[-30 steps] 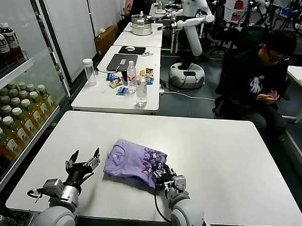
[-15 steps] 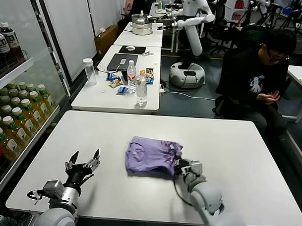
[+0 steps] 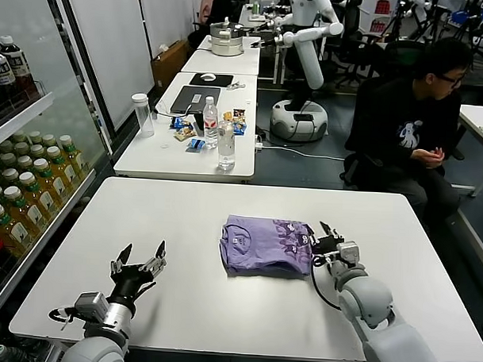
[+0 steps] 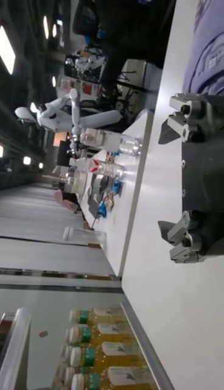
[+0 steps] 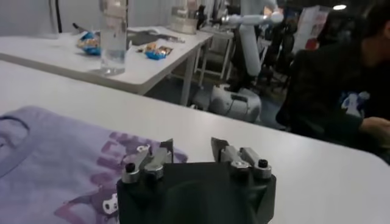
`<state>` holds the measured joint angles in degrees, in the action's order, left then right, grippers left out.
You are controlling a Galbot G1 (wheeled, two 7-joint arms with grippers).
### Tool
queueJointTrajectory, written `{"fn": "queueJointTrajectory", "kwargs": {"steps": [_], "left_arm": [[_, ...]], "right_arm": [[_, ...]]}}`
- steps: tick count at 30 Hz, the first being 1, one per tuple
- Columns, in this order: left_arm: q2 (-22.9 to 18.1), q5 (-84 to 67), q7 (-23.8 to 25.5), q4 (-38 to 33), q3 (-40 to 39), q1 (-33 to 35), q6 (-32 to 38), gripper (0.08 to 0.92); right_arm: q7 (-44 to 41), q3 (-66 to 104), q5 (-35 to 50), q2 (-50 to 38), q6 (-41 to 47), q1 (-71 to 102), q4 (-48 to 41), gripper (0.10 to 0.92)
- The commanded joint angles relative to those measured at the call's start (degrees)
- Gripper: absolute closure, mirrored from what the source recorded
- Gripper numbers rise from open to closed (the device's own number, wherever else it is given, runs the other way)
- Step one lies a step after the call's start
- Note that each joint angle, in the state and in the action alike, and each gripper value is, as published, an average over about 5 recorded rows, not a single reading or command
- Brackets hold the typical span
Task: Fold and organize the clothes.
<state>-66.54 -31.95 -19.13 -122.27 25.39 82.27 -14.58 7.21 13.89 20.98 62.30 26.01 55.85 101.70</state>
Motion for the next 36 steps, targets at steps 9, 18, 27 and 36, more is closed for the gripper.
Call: {"fn": "queueJointTrajectory", "kwargs": {"steps": [9,18,27,36], "left_arm": [[0.0,2.4,2.5,-3.9,0.6,2.8,1.4,0.177],[0.0,5.6,5.6,-7.2,0.3,5.5,2.9,0.177],[0.7,5.8,6.1,-7.5,1.0,6.4,3.4,0.177],[0.9,6.5,6.8,-8.0,0.9,6.7,3.5,0.177]], "right_arm": [[-3.1,15.4,-6.0,3.4,-10.0,25.1,20.0,0.284],[-4.3,16.5,-9.9,8.1,-11.8,29.5,22.0,0.203],[-4.4,16.8,-12.5,10.2,-11.0,29.6,23.1,0.203],[-4.1,17.7,-12.9,10.2,-11.0,30.2,23.9,0.203]]}}
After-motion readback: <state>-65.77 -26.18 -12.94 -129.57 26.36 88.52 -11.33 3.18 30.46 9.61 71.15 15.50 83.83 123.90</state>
